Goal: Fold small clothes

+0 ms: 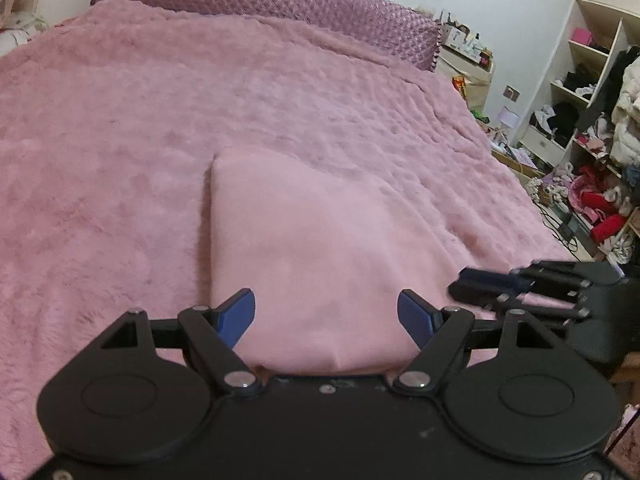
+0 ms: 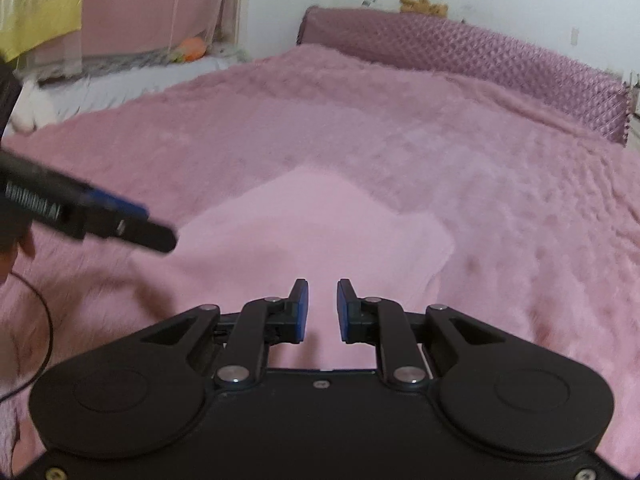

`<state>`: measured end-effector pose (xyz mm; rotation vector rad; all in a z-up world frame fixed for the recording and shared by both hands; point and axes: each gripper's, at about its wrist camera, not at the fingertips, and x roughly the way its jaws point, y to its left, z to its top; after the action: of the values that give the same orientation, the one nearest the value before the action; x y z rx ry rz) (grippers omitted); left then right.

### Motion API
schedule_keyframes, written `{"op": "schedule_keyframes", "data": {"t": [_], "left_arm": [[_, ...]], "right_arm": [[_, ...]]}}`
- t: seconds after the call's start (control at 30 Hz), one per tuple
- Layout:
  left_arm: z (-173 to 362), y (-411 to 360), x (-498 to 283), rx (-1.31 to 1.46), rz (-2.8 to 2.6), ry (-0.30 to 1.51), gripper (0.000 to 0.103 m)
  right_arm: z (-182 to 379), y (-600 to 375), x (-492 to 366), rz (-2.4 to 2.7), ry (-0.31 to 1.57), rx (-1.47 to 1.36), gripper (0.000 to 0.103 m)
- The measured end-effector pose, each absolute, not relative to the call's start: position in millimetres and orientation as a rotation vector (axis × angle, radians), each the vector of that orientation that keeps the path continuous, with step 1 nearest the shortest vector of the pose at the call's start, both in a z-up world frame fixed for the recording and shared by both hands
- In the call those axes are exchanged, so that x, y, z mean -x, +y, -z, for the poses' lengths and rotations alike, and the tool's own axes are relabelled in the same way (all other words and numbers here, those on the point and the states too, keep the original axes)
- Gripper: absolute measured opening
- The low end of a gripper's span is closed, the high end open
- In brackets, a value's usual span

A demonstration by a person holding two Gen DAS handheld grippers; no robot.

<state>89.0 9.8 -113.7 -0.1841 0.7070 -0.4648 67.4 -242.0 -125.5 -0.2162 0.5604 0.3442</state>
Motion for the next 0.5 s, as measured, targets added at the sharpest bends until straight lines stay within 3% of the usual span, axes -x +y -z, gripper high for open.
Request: {"op": "schedule_keyframes", "data": {"t": [0.5], "left_arm": [[157.2, -5.0, -110.3, 0.100, 0.430, 0.787, 0.082]], "right_arm": [[176.7, -258.0, -74.8, -0.299, 0.670, 0.115, 0.014]]}}
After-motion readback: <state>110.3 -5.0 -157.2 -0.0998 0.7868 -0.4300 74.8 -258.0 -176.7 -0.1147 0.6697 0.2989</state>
